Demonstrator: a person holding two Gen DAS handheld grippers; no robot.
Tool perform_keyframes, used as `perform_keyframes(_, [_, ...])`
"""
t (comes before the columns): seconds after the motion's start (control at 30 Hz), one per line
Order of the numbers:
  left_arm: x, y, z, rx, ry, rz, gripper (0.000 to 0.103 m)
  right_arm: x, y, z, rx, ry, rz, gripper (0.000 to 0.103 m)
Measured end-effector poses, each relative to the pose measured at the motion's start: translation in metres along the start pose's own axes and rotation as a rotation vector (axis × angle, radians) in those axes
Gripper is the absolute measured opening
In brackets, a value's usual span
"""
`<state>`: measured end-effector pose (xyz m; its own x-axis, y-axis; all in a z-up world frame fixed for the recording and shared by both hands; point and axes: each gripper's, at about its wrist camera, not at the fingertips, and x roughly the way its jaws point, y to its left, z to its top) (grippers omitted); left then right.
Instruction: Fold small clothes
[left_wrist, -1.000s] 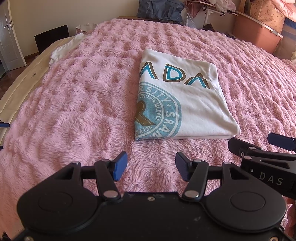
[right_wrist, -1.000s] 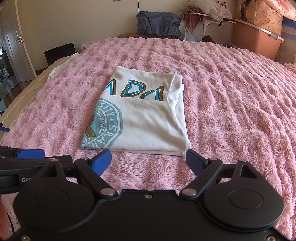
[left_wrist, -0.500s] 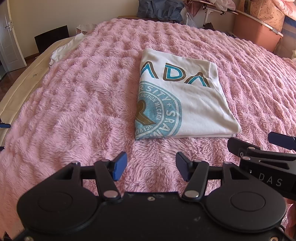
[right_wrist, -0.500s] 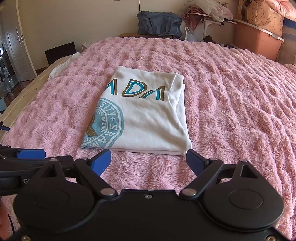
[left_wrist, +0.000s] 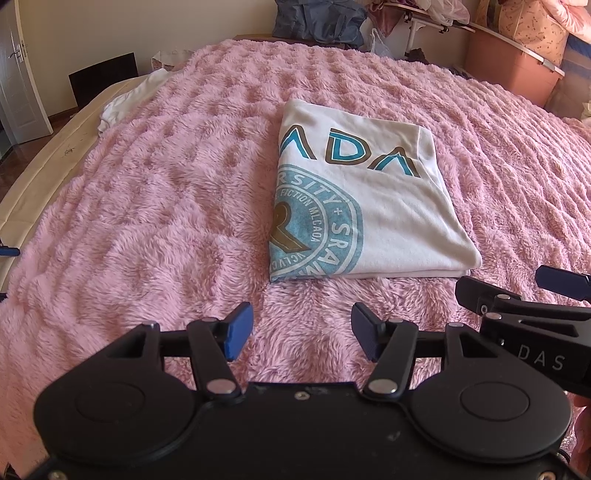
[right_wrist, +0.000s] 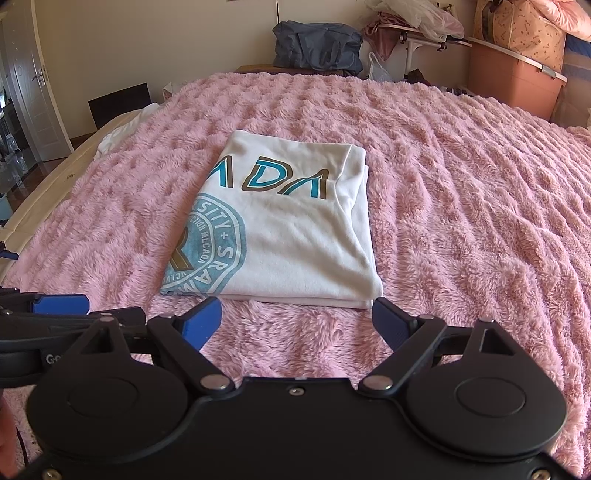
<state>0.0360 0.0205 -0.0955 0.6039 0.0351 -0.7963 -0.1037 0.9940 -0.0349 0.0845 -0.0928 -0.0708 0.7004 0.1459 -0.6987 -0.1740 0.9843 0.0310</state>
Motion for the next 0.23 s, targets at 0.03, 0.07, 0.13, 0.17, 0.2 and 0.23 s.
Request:
perform_keyframes(0.03, [-0.0001, -0.0004, -0.0004, 0.002, -0.003, -0.001, 0.062, 0.0007, -0.0003, -0.0007, 0.001, 0.001, -0.001, 0.090])
perform_keyframes(0.07, [0.0002, -0.0008, -0.0004, 0.004, -0.002, 0.000, 0.062, 0.0008, -0.0003, -0.0010, 0.002, 0.002, -0.002, 0.090])
perform_keyframes(0.13, [0.0011, -0.0008, 0.0002, 0.001, 0.006, -0.001, 0.062, 0.0025, -0.0014, -0.0018, 0.004, 0.004, -0.002, 0.090])
perform_keyframes(0.17, [0.0012, -0.0010, 0.0003, 0.002, 0.006, -0.002, 0.062, 0.0029, -0.0019, -0.0019, 0.005, 0.005, -0.002, 0.090])
perform_keyframes(0.2, [0.0013, -0.0012, 0.0005, 0.002, 0.007, 0.000, 0.062, 0.0029, -0.0020, -0.0019, 0.005, 0.004, -0.002, 0.090])
perform_keyframes(0.23, [0.0016, -0.0012, 0.0009, 0.002, 0.010, 0.001, 0.062, 0.0030, -0.0020, -0.0022, 0.004, 0.004, -0.002, 0.090])
